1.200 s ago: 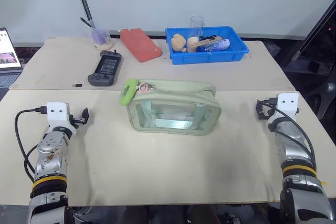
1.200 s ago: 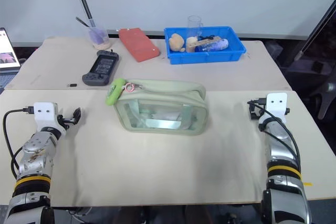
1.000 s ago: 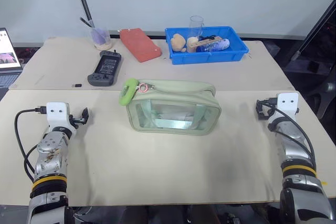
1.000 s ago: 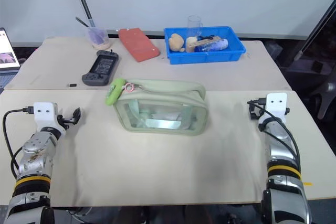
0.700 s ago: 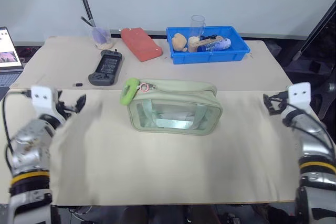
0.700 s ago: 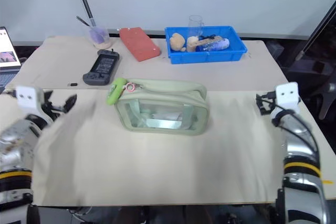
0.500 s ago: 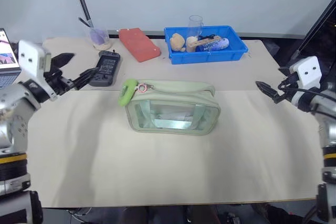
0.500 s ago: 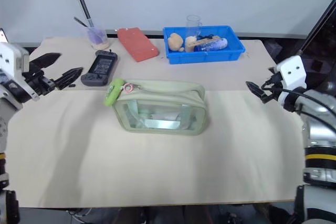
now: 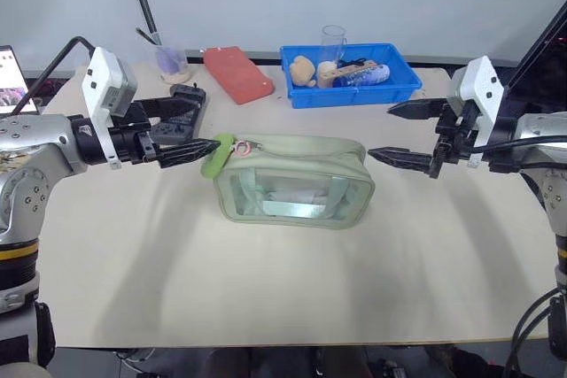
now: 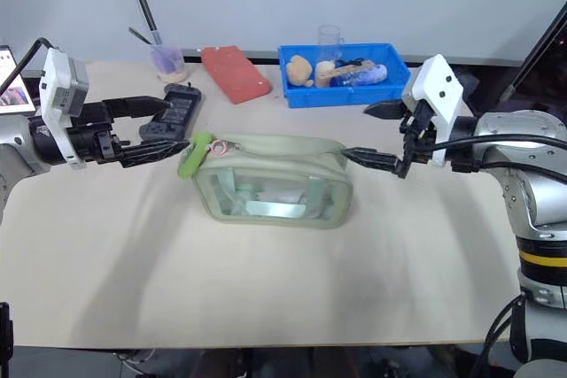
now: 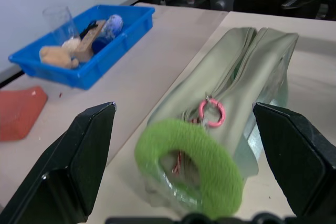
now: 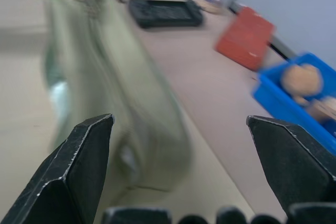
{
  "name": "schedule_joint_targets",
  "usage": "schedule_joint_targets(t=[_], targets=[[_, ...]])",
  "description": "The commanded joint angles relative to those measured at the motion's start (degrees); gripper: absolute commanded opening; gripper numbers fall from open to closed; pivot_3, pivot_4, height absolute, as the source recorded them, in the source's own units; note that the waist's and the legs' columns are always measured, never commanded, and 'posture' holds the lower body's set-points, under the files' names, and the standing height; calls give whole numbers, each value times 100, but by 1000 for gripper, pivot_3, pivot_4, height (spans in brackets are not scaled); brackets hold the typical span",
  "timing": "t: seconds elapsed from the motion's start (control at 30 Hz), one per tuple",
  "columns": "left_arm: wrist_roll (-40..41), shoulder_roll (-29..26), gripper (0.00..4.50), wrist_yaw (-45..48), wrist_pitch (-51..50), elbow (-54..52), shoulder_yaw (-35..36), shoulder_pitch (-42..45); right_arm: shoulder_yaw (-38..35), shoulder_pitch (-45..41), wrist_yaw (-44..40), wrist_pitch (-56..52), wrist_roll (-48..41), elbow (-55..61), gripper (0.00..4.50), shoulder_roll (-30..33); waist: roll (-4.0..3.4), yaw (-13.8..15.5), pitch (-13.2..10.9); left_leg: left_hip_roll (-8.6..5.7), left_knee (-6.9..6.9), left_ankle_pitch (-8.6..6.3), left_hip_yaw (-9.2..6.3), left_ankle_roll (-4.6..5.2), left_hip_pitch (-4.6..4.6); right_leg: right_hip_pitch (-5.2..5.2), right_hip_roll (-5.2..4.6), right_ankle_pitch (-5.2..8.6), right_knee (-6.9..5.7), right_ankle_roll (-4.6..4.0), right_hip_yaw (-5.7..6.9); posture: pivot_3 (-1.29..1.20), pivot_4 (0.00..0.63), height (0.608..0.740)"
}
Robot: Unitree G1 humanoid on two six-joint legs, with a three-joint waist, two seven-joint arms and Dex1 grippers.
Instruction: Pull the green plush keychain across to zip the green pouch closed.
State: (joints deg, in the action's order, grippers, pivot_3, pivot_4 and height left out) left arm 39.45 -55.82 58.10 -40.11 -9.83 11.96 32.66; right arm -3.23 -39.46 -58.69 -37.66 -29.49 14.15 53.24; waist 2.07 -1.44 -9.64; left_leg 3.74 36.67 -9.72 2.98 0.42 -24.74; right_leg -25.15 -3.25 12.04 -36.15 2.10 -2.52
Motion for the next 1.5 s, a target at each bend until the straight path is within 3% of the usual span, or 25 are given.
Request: schedule_joint_targets(t=[0.03,0.57,0.83,0.97,1.3,1.5], targets=[[-6,-204,4429,147,-19,-180,254,-382,-98,-171,-13,-218,-226,440,4494,68,0,8,0,1,0,0,1,0,0,-1,0,1,-2,-3,1,0,150,740],[-286,164,4429,-81,371,-546,11,-780,108,18,-89,-477,-277,952,4494,268,-1,114,-1,4,6,-1,13,-1,-2,-4,-4,15,-2,-43,2,0,150,740],[-276,146,4429,12,352,-530,0,-637,47,589,-302,-72,-102,886,4494,529,0,113,-1,3,6,-1,14,-1,-2,-2,-5,17,0,-40,2,0,150,740],[-271,70,4500,153,332,-568,3,-652,129,988,-291,223,142,921,3410,528,0,109,-1,2,8,-1,14,-1,-2,-2,-5,19,-1,-35,1,0,150,740],[-538,146,4500,154,509,-684,-186,-801,303,970,-203,381,372,820,20,232,-1,75,-1,3,8,-1,13,-1,-1,-2,-4,18,-3,-31,1,0,150,740],[-802,361,4500,-47,717,-769,-404,-826,358,832,-211,369,453,772,20,151,0,77,-1,3,9,-1,13,-1,0,-1,-4,17,-3,-32,1,0,150,740]])
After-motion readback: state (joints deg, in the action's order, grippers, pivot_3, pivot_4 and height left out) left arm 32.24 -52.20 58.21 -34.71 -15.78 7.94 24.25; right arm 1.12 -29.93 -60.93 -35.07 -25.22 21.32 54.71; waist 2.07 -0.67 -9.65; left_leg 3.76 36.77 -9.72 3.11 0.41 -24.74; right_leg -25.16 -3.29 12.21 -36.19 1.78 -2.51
